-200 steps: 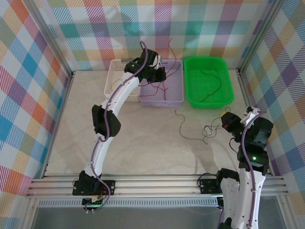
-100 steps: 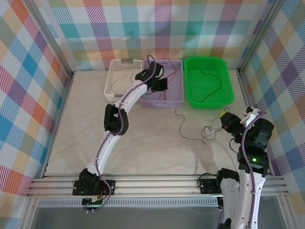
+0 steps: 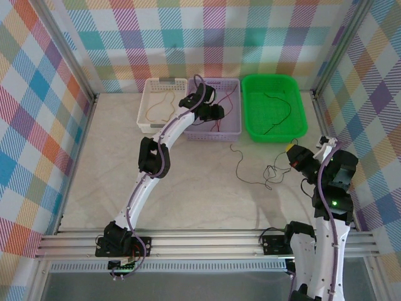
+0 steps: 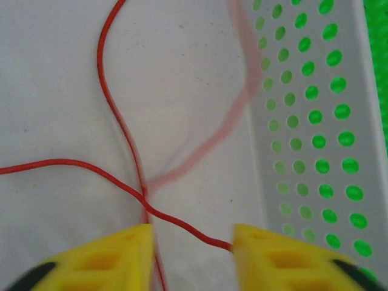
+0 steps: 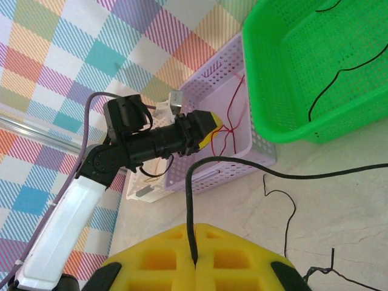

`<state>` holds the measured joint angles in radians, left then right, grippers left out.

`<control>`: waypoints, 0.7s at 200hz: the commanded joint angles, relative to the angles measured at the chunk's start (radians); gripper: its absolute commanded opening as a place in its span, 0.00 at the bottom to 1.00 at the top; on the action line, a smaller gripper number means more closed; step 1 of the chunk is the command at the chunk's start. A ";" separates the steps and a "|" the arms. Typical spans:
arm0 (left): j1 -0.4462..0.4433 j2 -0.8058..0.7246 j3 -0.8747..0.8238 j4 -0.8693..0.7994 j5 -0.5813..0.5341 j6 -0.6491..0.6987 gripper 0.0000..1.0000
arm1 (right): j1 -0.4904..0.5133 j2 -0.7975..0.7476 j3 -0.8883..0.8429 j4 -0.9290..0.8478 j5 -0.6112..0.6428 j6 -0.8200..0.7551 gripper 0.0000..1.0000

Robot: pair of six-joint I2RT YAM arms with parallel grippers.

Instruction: Untangle the cables

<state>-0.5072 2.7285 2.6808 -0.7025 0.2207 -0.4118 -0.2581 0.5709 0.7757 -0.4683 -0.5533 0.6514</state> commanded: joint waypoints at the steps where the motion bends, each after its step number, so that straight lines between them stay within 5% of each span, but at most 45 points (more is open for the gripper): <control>1: 0.007 -0.067 0.025 0.019 0.027 -0.012 0.48 | 0.012 0.008 0.023 0.036 -0.025 0.008 0.00; 48: 0.010 -0.171 0.026 0.023 0.039 -0.014 0.68 | 0.032 0.055 0.062 0.049 -0.028 0.007 0.00; 96: -0.048 -0.341 -0.011 0.006 0.244 0.014 0.85 | 0.081 0.180 0.223 0.074 -0.076 0.024 0.00; 140: -0.158 -0.685 -0.566 0.248 0.278 0.021 0.88 | 0.092 0.241 0.319 0.104 -0.157 0.053 0.00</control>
<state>-0.6037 2.1921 2.3650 -0.6014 0.4294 -0.3958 -0.1749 0.7975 1.0447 -0.4145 -0.6384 0.6796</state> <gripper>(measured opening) 0.873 0.066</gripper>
